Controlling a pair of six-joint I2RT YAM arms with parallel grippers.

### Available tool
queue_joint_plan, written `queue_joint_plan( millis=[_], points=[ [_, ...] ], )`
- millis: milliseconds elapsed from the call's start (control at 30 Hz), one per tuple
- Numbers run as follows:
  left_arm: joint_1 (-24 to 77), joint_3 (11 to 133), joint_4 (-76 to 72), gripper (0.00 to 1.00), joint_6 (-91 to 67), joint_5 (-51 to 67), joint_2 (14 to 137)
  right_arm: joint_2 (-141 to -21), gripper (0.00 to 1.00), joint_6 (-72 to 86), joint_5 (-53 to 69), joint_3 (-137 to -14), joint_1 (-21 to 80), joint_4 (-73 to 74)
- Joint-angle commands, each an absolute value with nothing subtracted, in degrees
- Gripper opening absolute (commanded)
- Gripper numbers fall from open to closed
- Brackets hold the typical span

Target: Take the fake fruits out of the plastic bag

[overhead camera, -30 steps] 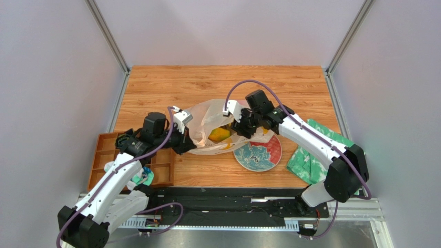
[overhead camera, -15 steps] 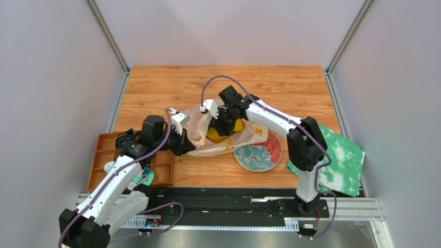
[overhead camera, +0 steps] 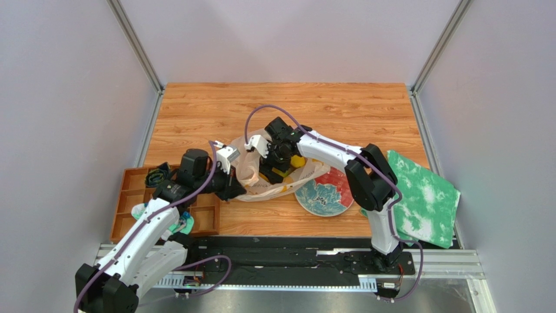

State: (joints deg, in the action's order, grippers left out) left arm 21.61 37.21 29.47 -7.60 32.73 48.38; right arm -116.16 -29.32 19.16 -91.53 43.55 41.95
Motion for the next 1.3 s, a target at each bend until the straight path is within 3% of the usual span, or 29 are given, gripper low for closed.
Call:
queue_joint_plan(
  millis=[0,100,133,233,300,400,667,933,1100,1267],
  points=[
    [21.4,37.0,28.4,0.00,-8.1,34.4,48.5,-119.0,0.82,-26.9,16.0,-93.3,43.8,40.1],
    [21.3,36.9,28.3,0.00,-8.0,34.5,48.4,-119.1,0.79,-26.8,15.6,-92.2,43.8,38.1],
    [21.3,36.9,28.2,0.00,-8.0,34.3,48.5,-118.6,0.64,-26.9,14.9,-91.4,44.1,36.8],
    [21.3,37.1,28.1,0.00,-7.6,34.1,48.4,-115.2,0.44,-27.7,14.6,-89.7,44.1,36.0],
    [21.3,37.6,27.9,0.00,-6.9,34.0,48.3,-112.3,0.34,-28.7,15.6,-88.2,44.0,35.9],
    [21.3,38.3,25.8,0.00,-6.6,33.6,48.8,-106.1,0.28,-31.5,20.5,-87.5,43.9,38.5],
    [21.3,41.0,18.1,0.00,-6.9,34.7,51.6,-93.1,0.27,-33.1,29.0,-87.1,44.0,46.4],
    [21.3,45.1,16.0,0.00,-9.1,33.2,53.9,-81.6,0.27,-38.2,24.3,-86.1,43.9,56.1],
    [21.3,45.9,13.4,0.00,-9.8,31.4,54.7,-67.8,0.26,-47.0,21.3,-76.7,43.9,68.8],
    [21.3,46.3,12.8,0.00,-10.7,31.6,54.8,-58.3,0.26,-53.3,14.2,-62.9,43.0,70.1]
  ],
)
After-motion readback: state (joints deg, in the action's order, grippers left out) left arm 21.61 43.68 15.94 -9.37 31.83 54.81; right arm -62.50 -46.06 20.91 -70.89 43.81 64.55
